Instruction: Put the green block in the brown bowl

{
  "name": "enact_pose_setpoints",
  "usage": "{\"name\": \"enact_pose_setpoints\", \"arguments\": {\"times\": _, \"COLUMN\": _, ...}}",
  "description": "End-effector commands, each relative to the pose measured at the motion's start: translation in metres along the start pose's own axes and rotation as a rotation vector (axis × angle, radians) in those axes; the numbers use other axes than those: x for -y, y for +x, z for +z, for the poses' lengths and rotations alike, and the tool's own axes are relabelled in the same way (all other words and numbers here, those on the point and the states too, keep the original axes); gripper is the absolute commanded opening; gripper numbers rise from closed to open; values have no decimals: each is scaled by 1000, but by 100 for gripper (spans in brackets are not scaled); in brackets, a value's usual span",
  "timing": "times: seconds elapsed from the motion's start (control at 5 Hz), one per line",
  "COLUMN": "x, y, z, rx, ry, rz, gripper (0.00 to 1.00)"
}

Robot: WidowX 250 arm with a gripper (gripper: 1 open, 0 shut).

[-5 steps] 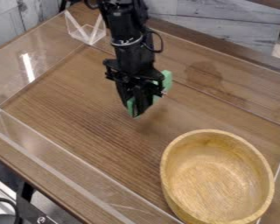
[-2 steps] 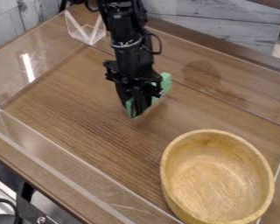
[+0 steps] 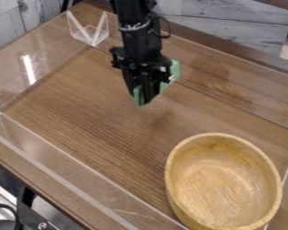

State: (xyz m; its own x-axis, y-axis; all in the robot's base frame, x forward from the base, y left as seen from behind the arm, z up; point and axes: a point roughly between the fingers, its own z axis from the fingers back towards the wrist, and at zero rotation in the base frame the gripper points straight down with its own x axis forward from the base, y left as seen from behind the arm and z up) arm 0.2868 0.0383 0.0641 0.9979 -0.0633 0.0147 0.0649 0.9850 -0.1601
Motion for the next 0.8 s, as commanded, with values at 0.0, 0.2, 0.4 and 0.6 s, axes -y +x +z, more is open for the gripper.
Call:
{"name": "enact_pose_setpoints", "arguments": {"times": 0.0, "x": 3, "y": 23, "z": 18, "rx": 81, "ry": 20, "rz": -31, "gripper": 0}}
{"name": "enact_pose_setpoints", "arguments": {"times": 0.2, "x": 3, "y": 34, "z": 18, "rx": 102, "ry": 25, "rz": -46, "gripper": 0}}
{"name": "enact_pose_setpoints", "arguments": {"times": 0.4, "x": 3, "y": 44, "z": 17, "rx": 119, "ry": 30, "rz": -59, "gripper": 0}}
{"name": "enact_pose_setpoints", "arguments": {"times": 0.6, "x": 3, "y": 52, "z": 16, "rx": 133, "ry": 32, "rz": -70, "gripper": 0}}
